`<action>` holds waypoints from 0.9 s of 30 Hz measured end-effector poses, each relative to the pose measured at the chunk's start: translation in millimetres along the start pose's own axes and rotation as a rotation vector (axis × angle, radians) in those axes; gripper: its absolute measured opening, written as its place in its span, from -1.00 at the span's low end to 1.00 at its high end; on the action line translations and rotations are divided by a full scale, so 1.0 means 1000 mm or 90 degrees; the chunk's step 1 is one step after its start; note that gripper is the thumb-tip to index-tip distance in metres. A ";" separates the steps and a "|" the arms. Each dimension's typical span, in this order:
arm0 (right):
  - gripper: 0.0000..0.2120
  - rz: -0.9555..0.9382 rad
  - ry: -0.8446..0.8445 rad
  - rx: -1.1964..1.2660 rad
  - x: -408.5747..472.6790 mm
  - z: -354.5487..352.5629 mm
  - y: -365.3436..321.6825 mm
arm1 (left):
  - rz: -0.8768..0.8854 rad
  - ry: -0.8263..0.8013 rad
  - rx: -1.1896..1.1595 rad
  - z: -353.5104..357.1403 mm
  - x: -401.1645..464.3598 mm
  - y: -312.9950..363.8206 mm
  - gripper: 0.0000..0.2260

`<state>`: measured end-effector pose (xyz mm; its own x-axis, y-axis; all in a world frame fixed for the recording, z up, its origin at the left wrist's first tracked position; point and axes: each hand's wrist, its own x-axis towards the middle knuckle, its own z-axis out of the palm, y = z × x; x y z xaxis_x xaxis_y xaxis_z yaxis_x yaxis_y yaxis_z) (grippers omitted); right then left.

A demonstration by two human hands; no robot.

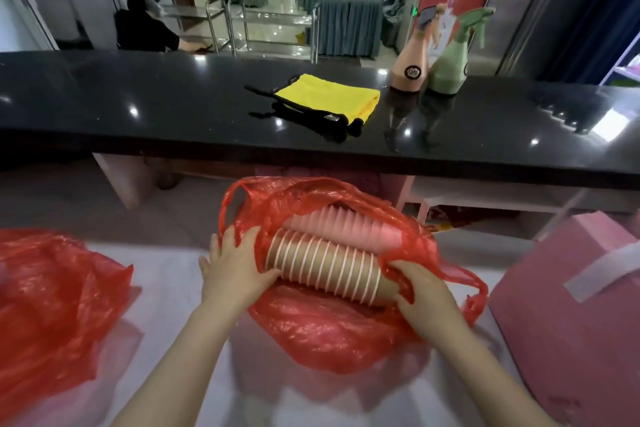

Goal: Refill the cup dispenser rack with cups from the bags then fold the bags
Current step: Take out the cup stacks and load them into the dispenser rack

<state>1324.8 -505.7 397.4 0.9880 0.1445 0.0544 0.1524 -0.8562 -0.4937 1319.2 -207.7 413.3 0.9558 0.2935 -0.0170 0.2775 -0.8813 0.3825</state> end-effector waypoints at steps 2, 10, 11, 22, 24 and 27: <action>-0.49 0.020 0.056 0.036 -0.003 0.002 0.007 | 0.007 0.005 0.005 0.001 0.002 0.001 -0.23; -0.53 0.202 0.129 -0.067 -0.017 0.012 0.037 | 0.014 0.017 0.049 0.002 0.009 0.011 -0.29; -0.52 0.200 0.126 -0.079 -0.016 0.012 0.040 | 0.011 0.014 0.052 0.002 0.010 0.013 -0.28; -0.74 0.122 0.119 0.016 -0.029 0.014 0.067 | 0.015 -0.014 0.088 0.010 0.020 0.014 -0.27; -0.70 0.056 0.206 -0.053 -0.033 0.018 0.075 | 0.016 -0.006 0.112 0.010 0.023 0.012 -0.28; -0.79 -0.122 0.380 -0.151 -0.044 0.018 0.086 | 0.021 0.001 0.142 0.009 0.030 0.007 -0.29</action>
<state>1294.2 -576.3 336.9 0.7767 0.0643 0.6266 0.2607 -0.9384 -0.2269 1350.3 -208.5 407.4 0.9648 0.2630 -0.0060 0.2601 -0.9505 0.1697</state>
